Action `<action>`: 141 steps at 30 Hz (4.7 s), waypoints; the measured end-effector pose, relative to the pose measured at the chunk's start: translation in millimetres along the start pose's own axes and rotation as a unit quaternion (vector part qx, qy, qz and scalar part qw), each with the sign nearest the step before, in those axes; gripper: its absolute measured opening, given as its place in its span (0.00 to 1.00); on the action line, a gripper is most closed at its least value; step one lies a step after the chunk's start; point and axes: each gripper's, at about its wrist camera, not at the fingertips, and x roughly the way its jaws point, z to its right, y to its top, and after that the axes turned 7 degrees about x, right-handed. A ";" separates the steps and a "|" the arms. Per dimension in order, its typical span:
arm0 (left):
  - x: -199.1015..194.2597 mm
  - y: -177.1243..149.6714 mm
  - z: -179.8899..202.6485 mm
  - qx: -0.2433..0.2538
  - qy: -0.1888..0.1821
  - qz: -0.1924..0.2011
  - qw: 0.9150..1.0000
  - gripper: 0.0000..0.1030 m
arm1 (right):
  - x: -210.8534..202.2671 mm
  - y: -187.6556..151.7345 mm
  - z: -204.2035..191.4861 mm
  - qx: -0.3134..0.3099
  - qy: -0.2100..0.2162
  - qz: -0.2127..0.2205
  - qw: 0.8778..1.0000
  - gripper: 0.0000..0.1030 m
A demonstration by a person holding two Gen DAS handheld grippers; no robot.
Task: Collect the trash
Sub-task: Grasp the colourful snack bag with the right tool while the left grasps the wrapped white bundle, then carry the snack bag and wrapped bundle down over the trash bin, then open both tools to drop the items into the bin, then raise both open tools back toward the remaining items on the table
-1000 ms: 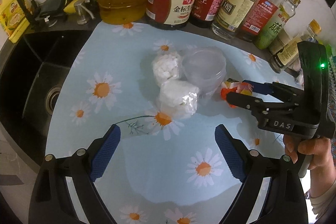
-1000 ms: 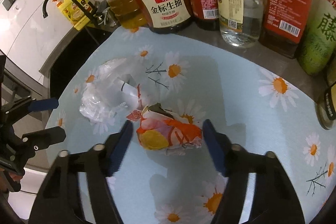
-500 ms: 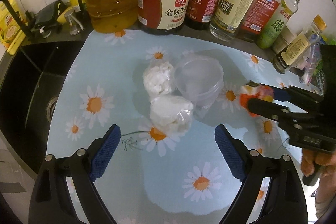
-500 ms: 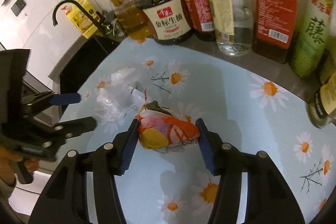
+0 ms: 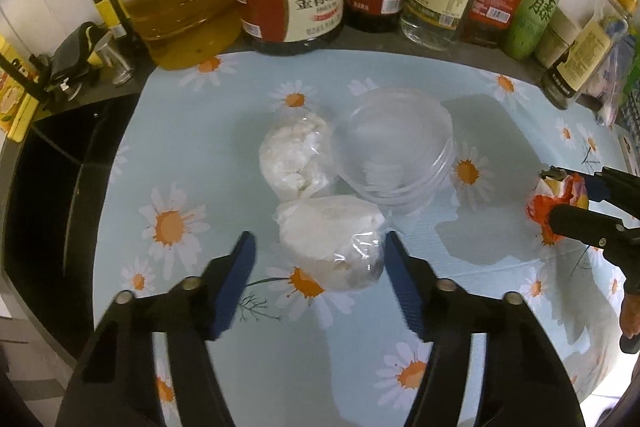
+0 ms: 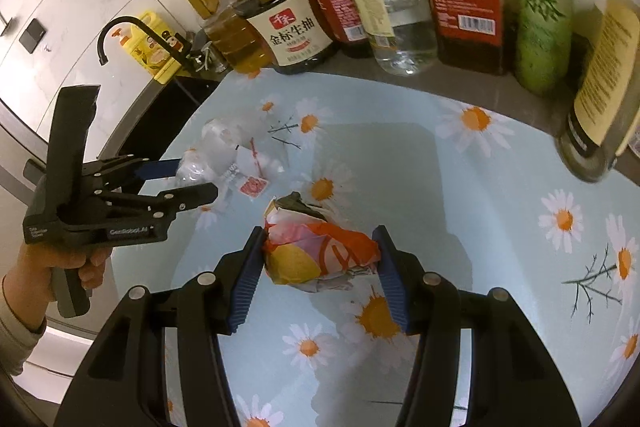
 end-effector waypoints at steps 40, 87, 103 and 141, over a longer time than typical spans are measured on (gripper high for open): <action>-88.8 -118.3 -15.6 0.046 -0.089 0.064 0.993 0.44 | -24.2 -102.4 -121.8 0.012 -0.061 0.031 0.998 0.53; -70.5 -316.5 -71.7 0.046 -0.171 -0.011 0.984 0.44 | 64.9 -269.7 -245.1 0.065 -0.074 -0.055 0.994 0.54; 6.0 -364.2 -78.6 0.021 -0.170 -0.098 0.980 0.44 | 130.1 -308.8 -216.4 0.110 -0.082 -0.122 0.983 0.54; -2.1 -349.8 -89.6 0.014 -0.186 -0.090 0.978 0.55 | 106.9 -285.7 -230.0 0.131 -0.083 -0.093 0.984 0.62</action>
